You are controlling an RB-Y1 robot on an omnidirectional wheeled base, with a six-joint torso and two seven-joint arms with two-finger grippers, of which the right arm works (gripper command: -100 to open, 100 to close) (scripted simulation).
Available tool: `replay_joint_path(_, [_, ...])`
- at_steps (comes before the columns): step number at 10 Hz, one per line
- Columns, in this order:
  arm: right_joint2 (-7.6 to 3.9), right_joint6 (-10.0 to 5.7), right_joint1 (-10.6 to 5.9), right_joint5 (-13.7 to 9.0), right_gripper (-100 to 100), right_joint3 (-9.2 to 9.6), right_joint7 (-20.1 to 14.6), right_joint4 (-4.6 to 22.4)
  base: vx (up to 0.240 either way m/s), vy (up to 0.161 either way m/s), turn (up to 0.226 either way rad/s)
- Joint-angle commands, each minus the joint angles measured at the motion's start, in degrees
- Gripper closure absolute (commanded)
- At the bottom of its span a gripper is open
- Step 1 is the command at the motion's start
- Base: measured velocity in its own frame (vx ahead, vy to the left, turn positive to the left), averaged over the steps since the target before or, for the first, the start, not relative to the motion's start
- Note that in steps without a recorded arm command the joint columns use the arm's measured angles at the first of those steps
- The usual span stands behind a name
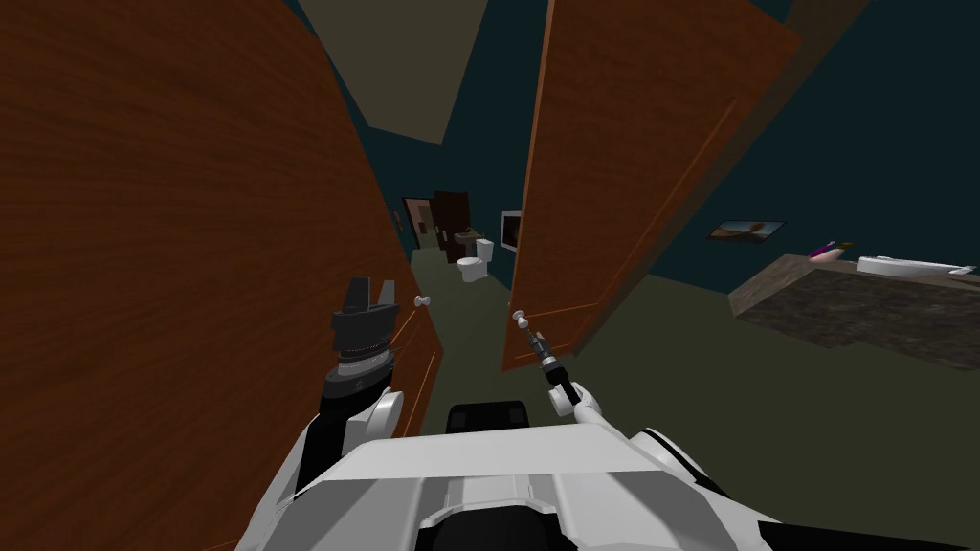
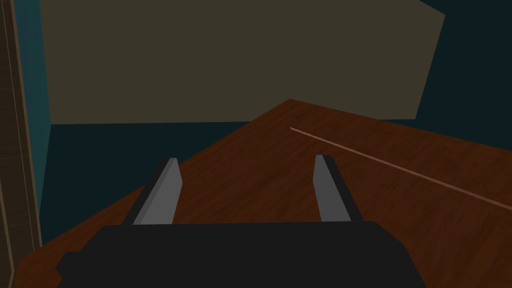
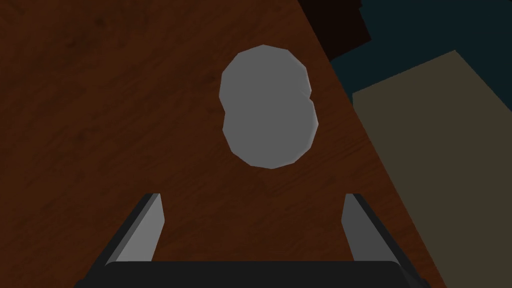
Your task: Push the door open
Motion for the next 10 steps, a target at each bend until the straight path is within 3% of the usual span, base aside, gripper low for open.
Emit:
replay_joint_path(1, [-0.37,-0.16,-0.07,0.7,-100,-0.17,2.9,0.3,-0.033,0.026,-0.018])
replay_joint_path(5, [-1.01,-0.43,-0.16,1.8,-100,-0.46,7.5,0.9,-0.045,0.029,-0.020])
replay_joint_path(10, [-2.18,-0.93,-0.33,3.9,-100,-0.98,15.8,1.9,-0.043,0.027,-0.020])
